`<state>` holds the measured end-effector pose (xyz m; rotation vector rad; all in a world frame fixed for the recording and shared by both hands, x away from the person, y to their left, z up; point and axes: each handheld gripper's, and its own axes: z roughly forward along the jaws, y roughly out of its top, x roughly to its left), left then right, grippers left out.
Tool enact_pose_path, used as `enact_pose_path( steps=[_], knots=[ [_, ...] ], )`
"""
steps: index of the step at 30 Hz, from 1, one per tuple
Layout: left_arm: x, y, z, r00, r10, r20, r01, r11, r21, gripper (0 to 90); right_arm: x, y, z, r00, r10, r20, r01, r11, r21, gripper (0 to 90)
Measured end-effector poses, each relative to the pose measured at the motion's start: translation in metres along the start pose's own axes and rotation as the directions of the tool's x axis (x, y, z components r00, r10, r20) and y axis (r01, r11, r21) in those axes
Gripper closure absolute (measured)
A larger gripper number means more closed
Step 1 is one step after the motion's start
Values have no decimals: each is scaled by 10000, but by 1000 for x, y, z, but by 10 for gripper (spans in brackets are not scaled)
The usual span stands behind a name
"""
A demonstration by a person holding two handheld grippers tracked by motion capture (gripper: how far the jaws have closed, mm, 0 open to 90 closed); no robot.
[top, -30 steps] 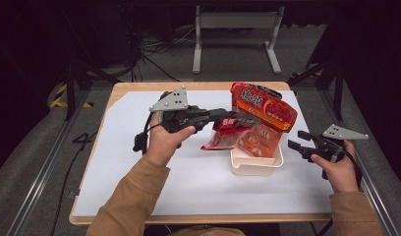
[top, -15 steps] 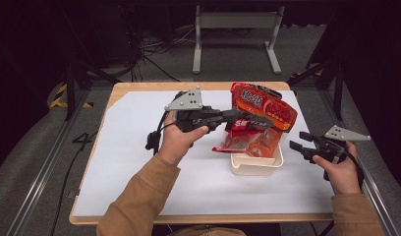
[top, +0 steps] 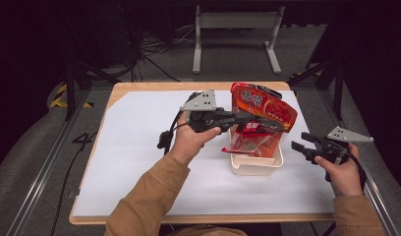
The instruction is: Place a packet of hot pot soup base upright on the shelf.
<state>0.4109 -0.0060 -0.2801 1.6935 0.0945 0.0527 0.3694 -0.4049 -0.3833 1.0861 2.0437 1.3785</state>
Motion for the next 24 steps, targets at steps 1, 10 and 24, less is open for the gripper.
enact_pose_path(
  steps=[1, 10, 24],
  knots=[
    [0, 0, 3, 10000, 12, 37, -12, 10000, 23, 900, 0, 0, 0, 10000, 0, 2, 0, 10000, -8, 384],
    [-1, -6, 22, 9996, 16, 272, -17, 10000, 23, 900, 0, 1, 3, 10000, -16, -91, 17, 10000, 18, 384],
    [-1, -13, 45, 9981, 138, 600, -145, 9998, 110, 900, -1, -1, 2, 9999, 64, -96, -64, 10000, 29, 382]
  ],
)
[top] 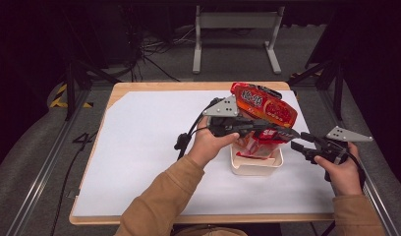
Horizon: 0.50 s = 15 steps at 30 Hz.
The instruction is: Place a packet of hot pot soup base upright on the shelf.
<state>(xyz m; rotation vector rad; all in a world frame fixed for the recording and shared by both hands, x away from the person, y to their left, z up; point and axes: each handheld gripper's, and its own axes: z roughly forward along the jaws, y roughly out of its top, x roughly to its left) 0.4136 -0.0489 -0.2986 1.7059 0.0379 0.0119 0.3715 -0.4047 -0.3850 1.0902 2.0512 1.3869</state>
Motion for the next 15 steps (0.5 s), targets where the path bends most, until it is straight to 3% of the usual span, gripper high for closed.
enact_pose_path(
  steps=[15],
  knots=[
    [7, -14, 15, 9998, -187, -35, 187, 9998, 101, 900, 0, -1, 2, 10000, -23, -68, 23, 10000, 57, 380]
  ],
)
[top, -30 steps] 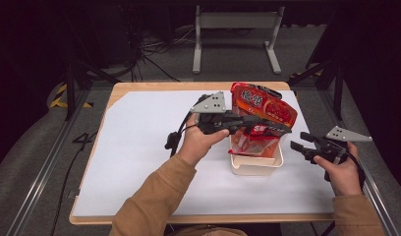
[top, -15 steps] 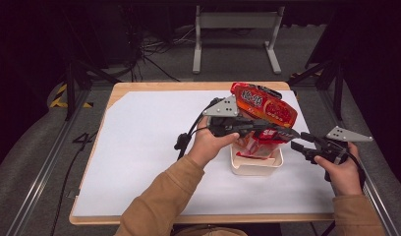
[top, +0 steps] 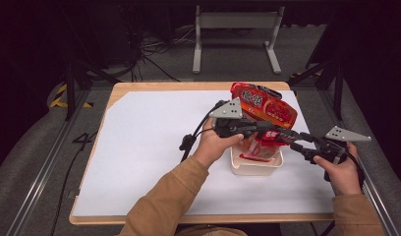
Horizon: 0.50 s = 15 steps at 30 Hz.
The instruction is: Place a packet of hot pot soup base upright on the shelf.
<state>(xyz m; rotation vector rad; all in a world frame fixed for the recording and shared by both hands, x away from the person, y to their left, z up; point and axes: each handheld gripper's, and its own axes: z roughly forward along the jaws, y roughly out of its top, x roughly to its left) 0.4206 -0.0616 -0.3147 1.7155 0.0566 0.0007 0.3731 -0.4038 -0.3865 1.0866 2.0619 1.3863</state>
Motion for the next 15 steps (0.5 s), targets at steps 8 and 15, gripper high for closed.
enact_pose_path(
  steps=[8, 15],
  knots=[
    [3, -10, 3, 9999, -129, 7, 128, 9998, 123, 900, 0, 0, 0, 10000, 16, -11, -15, 10000, 12, 379],
    [5, -17, 0, 9996, -267, -31, 267, 9994, 199, 900, 0, -1, 2, 10000, 14, -30, -14, 10000, 53, 378]
  ],
)
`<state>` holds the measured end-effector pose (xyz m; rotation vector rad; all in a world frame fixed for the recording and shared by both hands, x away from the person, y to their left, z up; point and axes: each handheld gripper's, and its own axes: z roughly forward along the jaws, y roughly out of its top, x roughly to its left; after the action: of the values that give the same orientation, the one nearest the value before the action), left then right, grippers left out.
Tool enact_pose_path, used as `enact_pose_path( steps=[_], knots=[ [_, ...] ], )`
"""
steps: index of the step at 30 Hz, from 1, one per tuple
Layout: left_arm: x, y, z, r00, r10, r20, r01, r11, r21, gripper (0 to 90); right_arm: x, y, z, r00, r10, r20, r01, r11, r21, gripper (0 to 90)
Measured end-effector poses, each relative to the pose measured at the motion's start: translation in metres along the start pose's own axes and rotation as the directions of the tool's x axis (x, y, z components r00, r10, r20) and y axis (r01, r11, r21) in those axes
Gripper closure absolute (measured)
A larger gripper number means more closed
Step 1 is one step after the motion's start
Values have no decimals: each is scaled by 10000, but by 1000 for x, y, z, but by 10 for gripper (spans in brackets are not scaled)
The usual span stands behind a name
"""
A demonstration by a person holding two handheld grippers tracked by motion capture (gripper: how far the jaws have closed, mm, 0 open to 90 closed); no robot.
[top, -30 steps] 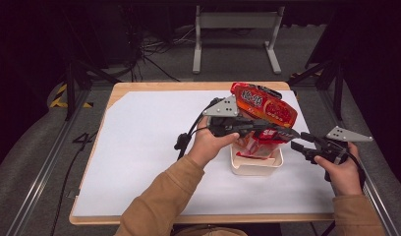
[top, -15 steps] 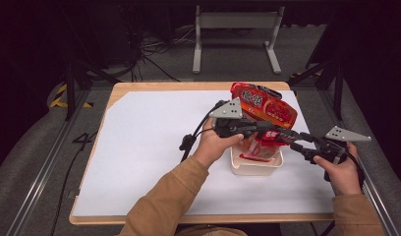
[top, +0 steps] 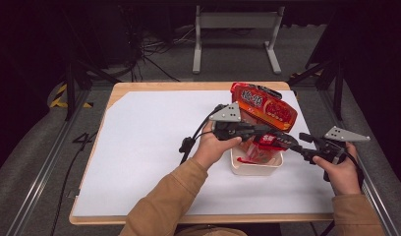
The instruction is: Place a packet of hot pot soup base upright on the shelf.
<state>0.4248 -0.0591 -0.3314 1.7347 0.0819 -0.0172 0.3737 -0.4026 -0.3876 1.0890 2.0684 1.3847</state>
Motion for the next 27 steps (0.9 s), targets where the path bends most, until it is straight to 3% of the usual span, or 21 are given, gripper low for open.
enact_pose_path(
  steps=[11, 21, 27],
  knots=[
    [4, -8, -1, 9999, -115, -90, 116, 9999, 73, 900, 1, 0, 3, 10000, -32, -46, 32, 10000, 45, 376],
    [2, -7, 6, 9999, -101, 16, 102, 9998, -194, 900, 0, -1, 2, 10000, -5, -48, 5, 10000, 32, 376],
    [4, -17, 0, 9998, -157, -136, 158, 9999, 71, 900, 0, -1, 2, 10000, 14, -45, -13, 10000, 72, 376]
  ],
)
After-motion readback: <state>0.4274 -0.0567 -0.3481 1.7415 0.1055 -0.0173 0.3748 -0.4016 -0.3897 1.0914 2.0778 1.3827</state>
